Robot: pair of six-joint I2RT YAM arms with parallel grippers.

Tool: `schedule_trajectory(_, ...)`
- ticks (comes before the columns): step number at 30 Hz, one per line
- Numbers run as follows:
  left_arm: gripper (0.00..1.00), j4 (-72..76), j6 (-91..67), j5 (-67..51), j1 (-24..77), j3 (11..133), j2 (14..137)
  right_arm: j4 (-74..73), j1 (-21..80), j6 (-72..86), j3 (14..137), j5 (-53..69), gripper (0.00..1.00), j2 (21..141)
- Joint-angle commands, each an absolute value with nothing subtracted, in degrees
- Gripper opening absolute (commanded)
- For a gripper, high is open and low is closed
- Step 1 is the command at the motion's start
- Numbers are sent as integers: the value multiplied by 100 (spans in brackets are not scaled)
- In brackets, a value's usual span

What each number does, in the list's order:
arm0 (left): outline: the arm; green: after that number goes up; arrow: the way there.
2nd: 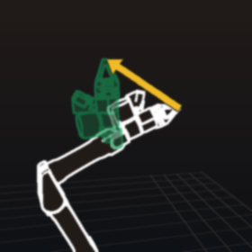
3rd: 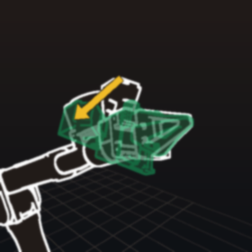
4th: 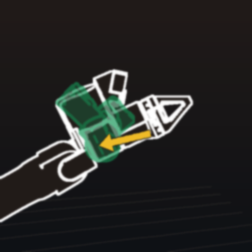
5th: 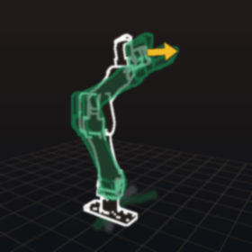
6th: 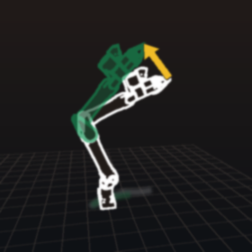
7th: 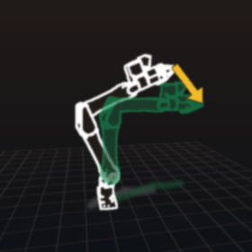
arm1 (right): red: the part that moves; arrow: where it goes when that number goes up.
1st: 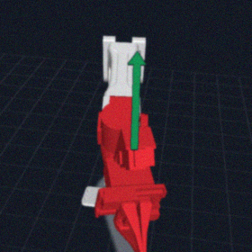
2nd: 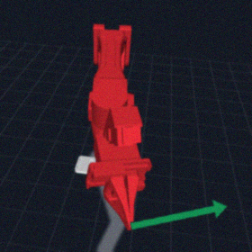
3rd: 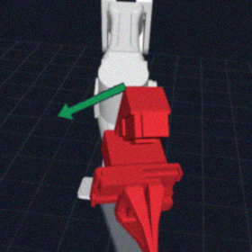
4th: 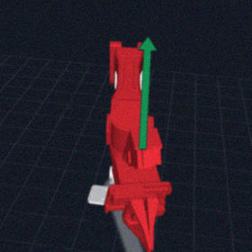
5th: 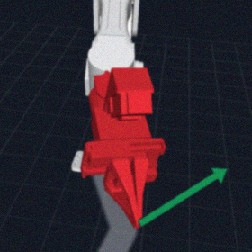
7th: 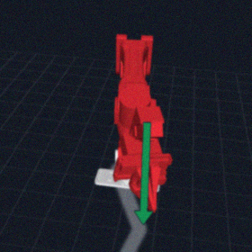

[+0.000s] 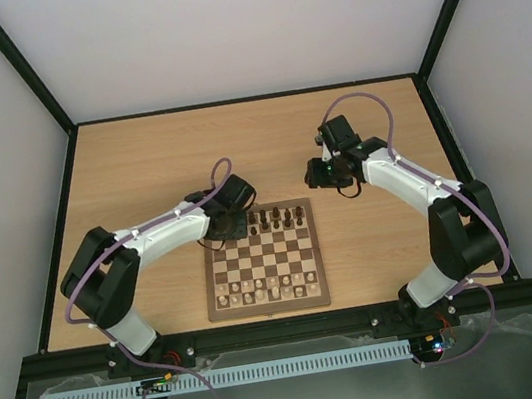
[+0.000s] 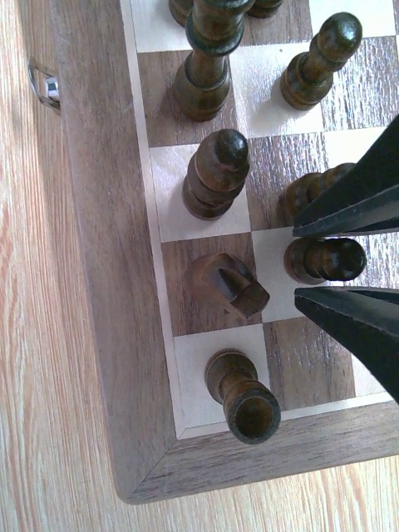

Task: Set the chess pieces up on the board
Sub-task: Place the chess piece on the chessboard, then pick up the chess piece at the center of the board.

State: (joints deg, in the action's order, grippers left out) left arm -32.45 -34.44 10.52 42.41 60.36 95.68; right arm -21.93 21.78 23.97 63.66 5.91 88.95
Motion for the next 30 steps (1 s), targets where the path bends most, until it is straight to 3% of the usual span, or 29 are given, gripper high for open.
schedule_trajectory(1, 21, -3298, -3416, 1119, 4210, 6029, 9571, -2276, 2209, 2329, 6326, 569, 51, 8980)
schedule_trajectory(16, 43, -4018, -3355, 1303, 4379, 6618, 8438, -2383, 1960, 2372, 6534, 140, 51, 9446)
schedule_trajectory(25, 71, -3710, -3066, 1131, 4394, 6247, 7472, -2803, 1575, 2536, 7516, -281, 51, 10301)
schedule_trajectory(30, 81, -3471, -2941, 1069, 4386, 5890, 7051, -2946, 1552, 2647, 7992, -502, 51, 10992)
